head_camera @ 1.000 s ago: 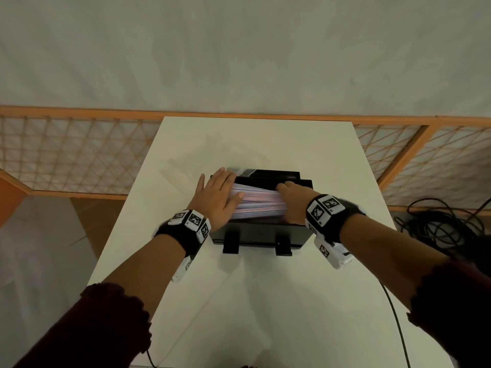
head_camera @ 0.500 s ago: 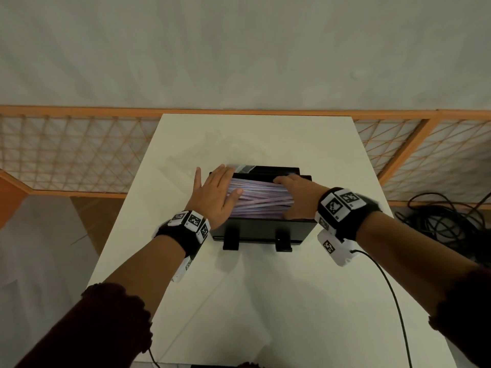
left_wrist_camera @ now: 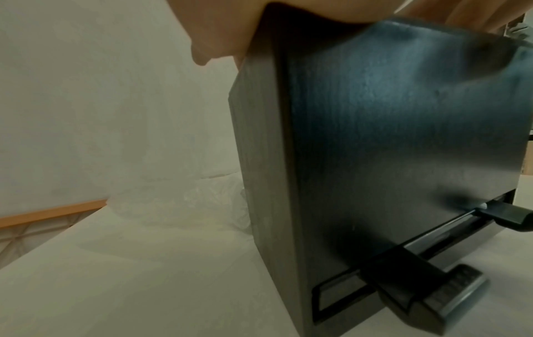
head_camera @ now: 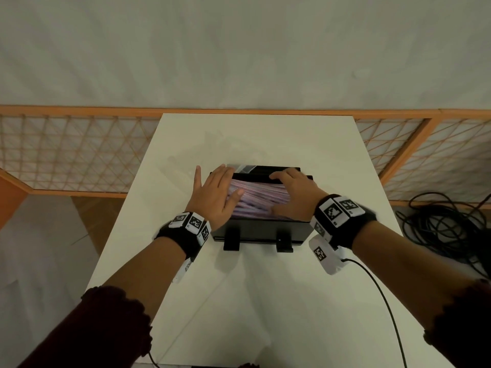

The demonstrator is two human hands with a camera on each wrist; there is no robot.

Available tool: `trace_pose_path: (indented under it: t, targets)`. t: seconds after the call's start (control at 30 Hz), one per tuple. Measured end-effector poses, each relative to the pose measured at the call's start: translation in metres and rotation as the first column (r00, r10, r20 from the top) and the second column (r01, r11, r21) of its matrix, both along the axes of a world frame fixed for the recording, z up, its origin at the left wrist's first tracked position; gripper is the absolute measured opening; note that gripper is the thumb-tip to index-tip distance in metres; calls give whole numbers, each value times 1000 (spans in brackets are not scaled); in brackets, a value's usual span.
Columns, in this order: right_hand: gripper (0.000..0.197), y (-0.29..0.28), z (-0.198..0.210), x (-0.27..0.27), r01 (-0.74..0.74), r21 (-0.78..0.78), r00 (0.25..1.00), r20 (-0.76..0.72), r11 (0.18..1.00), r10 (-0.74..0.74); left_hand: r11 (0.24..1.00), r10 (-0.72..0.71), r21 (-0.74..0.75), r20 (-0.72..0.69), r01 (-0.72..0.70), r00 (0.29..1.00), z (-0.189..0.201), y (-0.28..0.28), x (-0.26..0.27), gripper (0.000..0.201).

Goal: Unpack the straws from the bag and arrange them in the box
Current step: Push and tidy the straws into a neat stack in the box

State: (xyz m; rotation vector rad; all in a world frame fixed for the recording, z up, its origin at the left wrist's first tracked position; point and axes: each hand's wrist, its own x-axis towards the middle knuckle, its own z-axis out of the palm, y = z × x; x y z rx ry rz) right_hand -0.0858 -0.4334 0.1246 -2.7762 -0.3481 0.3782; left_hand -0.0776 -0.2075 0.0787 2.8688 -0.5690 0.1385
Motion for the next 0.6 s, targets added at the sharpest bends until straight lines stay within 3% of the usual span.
trace_pose_path:
  t: [0.1,0.2,0.37,0.6]
  targets:
    - [82,8,-7,1,-9,-114,994,-107,993,-3,1000,-9,18,4,9,1000,0,-1,0,93]
    - [68,14,-11,3,23,-128,999,-37,992,-28,1000,-18,21,18,17,1000,1,-1,-2,90]
    - [52,9,-3,1,-14,-35,989,148,999,19,1000,-9,25,45,8,999,1,-1,-3,85]
    - [21,-3,-17,-13,-100,66,987,133,993,91,998,-54,0,199,55,978,-3,0,-3,58]
